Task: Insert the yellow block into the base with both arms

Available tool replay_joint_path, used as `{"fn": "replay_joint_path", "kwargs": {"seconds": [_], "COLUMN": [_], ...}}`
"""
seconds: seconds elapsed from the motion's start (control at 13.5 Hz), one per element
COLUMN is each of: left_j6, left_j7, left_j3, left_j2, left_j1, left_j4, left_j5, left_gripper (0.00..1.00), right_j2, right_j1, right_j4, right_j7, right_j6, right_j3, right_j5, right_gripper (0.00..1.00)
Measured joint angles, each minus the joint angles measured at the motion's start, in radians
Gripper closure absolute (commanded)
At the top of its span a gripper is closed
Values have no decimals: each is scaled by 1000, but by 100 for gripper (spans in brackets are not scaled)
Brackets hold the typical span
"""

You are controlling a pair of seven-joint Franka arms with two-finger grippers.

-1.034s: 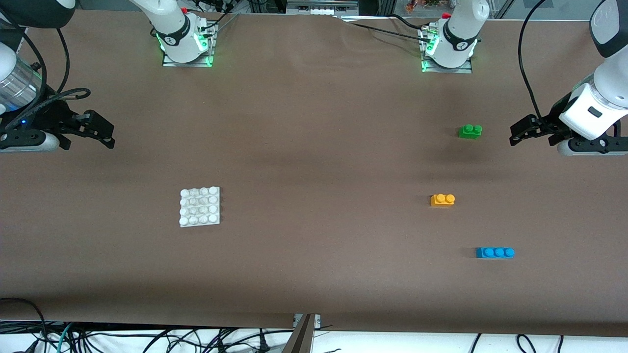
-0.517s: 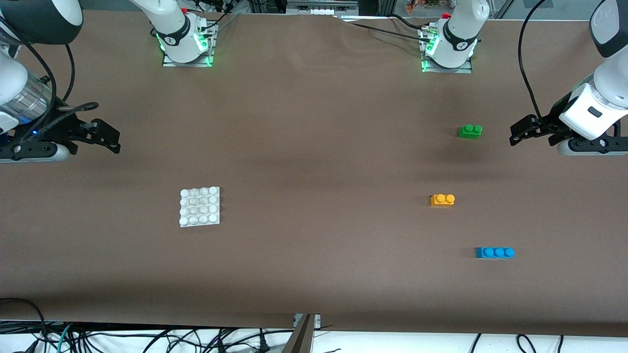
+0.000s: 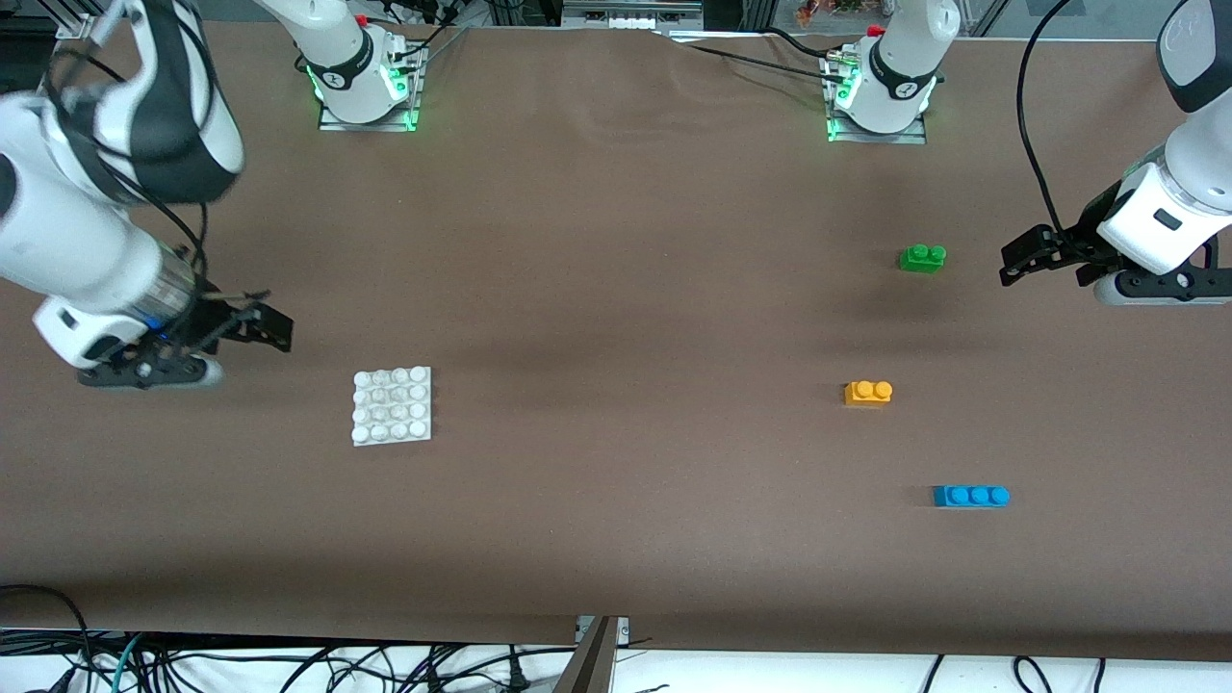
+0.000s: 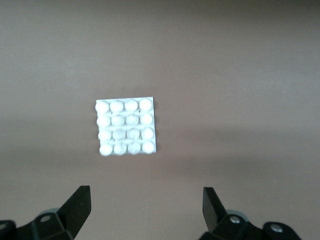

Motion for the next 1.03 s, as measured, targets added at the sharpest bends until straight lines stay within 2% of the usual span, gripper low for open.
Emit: {"fn": "replay_joint_path", "kwargs": {"seconds": [0.15,0.66,0.81,1.03], "left_j6": [-1,-2,-2,-2], "left_j7": [0,0,0,0], "left_j3": [0,0,0,0], "left_j2": [0,0,0,0], "left_j1": [0,0,0,0], "left_j4": [0,1,1,1], "left_j5": [0,0,0,0], "left_gripper": [0,0,0,0], "right_j2": [64,291,329,336], "right_j1": [2,12,14,23], "right_j4": [-42,-90,-91,-91], "right_j7": [11,65,85,102], "right_j6": [100,439,479,493], "right_j3": [1,6,9,15], "right_j5": [1,7,7,7], "right_gripper": [1,1,2,1]}}
